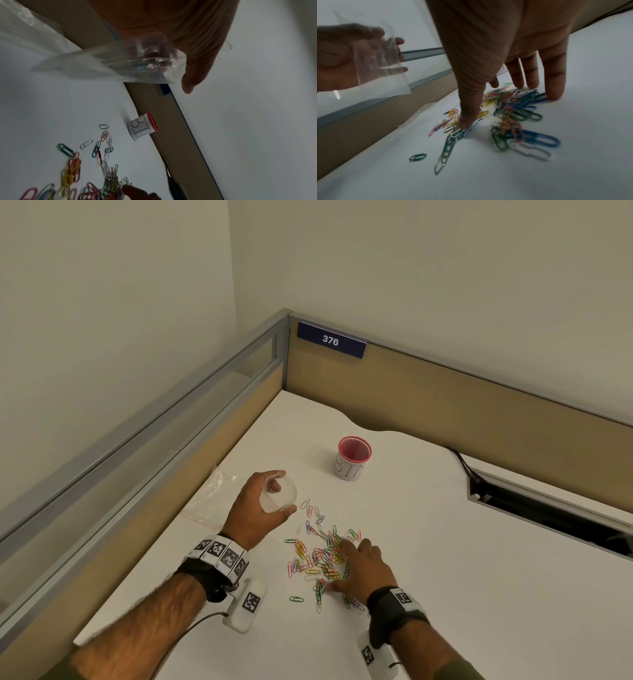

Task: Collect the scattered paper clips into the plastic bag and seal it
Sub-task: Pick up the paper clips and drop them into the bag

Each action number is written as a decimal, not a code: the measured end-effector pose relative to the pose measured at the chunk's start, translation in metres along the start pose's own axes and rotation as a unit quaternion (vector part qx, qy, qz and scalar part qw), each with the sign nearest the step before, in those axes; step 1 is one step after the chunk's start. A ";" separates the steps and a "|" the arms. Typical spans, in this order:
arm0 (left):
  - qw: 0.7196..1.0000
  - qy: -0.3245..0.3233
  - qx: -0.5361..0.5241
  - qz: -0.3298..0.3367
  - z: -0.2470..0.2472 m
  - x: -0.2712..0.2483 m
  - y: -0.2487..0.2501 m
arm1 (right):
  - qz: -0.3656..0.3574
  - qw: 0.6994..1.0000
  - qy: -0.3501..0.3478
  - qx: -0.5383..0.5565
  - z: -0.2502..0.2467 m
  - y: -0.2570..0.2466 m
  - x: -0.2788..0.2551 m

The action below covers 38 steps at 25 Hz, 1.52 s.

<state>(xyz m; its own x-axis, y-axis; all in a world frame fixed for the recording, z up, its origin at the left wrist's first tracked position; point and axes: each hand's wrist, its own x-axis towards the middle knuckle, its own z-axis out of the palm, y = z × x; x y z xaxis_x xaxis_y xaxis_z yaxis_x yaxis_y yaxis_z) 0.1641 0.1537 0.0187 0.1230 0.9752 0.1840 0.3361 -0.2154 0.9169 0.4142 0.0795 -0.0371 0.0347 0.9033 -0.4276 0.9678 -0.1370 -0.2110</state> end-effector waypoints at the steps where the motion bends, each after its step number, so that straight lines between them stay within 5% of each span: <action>1: 1.000 -0.002 0.004 0.004 0.001 0.001 0.001 | -0.004 1.000 -0.002 -0.003 0.000 -0.003 0.004; 11: 0.998 -0.026 -0.044 -0.039 0.002 0.018 0.004 | -0.061 0.995 0.062 -0.044 0.001 -0.011 0.017; 19: 0.997 -0.051 -0.037 -0.043 0.011 0.020 0.001 | 0.000 0.987 0.114 0.110 -0.034 0.003 0.019; 29: 0.995 -0.084 -0.027 -0.038 0.034 0.022 0.003 | -0.130 0.892 0.229 0.368 -0.153 -0.073 -0.030; 36: 0.996 -0.084 -0.025 -0.017 0.044 0.019 0.014 | -0.171 0.947 0.190 0.193 -0.143 -0.119 -0.019; 38: 0.996 -0.084 -0.039 -0.018 0.041 0.018 0.016 | -0.185 0.943 0.191 0.198 -0.146 -0.120 -0.022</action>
<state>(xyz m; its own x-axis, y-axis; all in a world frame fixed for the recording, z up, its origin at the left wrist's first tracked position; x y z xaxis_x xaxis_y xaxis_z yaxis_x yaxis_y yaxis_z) 0.2105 0.1660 0.0223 0.2696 0.9583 0.0944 0.2705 -0.1694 0.9477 0.3341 0.1351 0.1259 -0.1267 0.9894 0.0715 0.7646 0.1433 -0.6283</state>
